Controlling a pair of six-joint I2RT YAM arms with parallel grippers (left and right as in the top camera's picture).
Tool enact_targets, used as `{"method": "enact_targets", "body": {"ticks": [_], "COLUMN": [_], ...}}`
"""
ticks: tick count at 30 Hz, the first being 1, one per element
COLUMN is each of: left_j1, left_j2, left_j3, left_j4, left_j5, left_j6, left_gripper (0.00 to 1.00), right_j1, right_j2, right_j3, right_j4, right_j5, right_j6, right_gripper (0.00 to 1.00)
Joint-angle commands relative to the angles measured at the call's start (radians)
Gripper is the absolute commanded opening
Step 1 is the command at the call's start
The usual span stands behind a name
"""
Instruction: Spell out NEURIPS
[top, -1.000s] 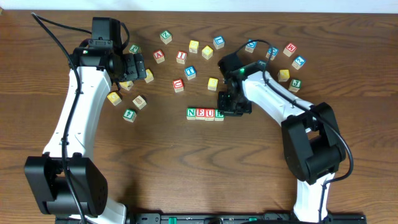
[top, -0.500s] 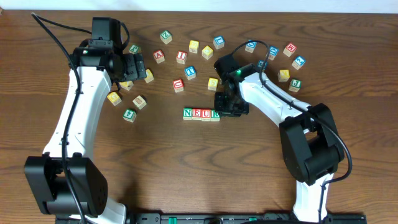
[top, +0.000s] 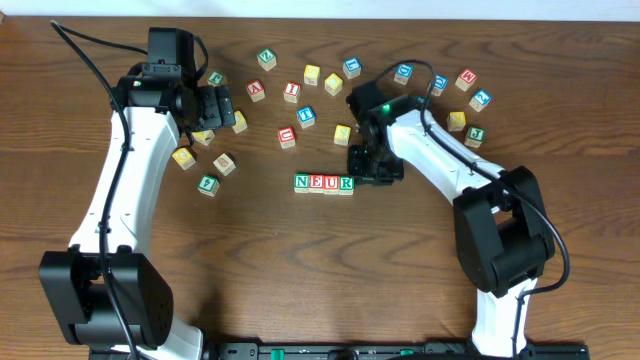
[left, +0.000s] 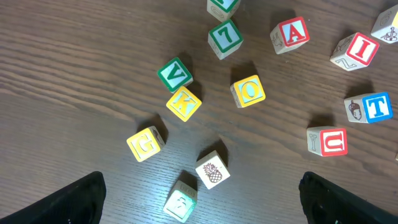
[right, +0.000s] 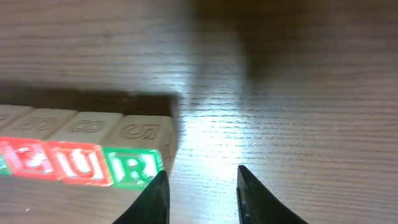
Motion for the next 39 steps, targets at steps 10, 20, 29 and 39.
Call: {"method": "enact_targets", "body": {"ticks": [10,20,29,39], "left_j1": [0.003,0.003,0.003,0.003], "left_j2": [-0.002,-0.002,-0.002,-0.002], "left_j3": [0.014,0.014,0.014,0.014], "left_j4": [0.0,0.0,0.0,0.0], "left_j5": [-0.003,-0.003,-0.003,-0.003], "left_j6": [0.006,0.006,0.006,0.006], "left_gripper": [0.98,0.98,0.98,0.98], "right_j1": [0.013,0.08,0.107,0.111], "right_j2": [-0.006,-0.006,-0.006,-0.005], "right_j3": [0.06,-0.015,-0.048,-0.05], "right_j4": [-0.15,-0.095,-0.002,0.022], "right_j5": [-0.01,-0.005,0.018,0.048], "right_j6": [-0.103,-0.107,-0.094,-0.069], "right_gripper": [0.19,0.16,0.2,0.2]}}
